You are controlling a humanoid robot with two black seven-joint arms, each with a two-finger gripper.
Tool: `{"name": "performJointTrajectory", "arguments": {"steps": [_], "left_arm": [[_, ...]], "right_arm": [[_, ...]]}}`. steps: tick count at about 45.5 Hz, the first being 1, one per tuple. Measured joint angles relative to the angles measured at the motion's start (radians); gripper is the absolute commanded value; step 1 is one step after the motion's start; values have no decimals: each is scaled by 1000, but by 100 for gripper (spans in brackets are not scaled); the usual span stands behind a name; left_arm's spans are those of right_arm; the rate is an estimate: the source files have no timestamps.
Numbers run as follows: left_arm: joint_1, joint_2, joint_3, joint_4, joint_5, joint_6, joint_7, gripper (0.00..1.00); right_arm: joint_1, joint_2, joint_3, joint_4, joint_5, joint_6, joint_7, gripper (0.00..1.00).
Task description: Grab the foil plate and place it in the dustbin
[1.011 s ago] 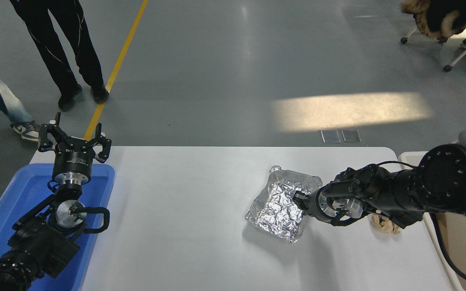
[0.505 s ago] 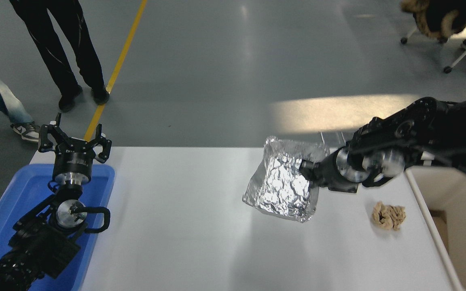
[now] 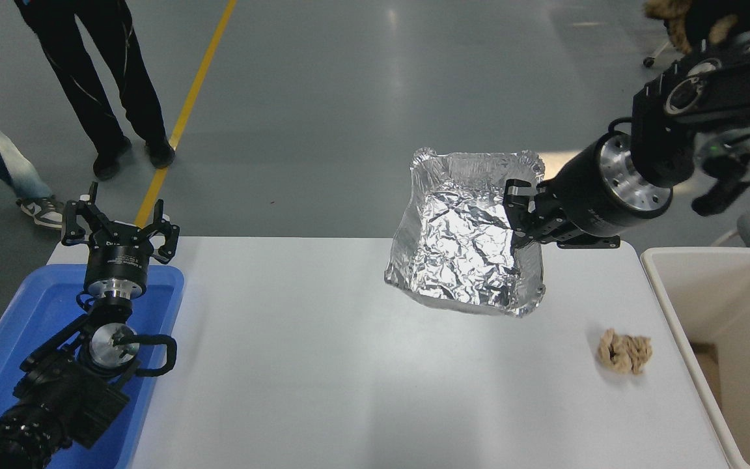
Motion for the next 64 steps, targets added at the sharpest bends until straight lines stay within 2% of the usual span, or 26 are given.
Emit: {"name": "performJointTrajectory", "arguments": {"steps": [10, 25, 41, 64], "left_arm": [[0, 0, -1, 0, 0, 0, 0, 99], [-1, 0, -1, -1, 1, 0, 0, 99], [-1, 0, -1, -1, 2, 0, 0, 99], [-1, 0, -1, -1, 1, 0, 0, 99]], "right_arm": [[-38, -15, -60, -20, -21, -12, 0, 0], [-395, -87, -127, -222, -59, -202, 0, 0], [-885, -187, -46, -623, -56, -356, -1, 0], [-1490, -243, 212, -1188, -3, -432, -2, 0]]}}
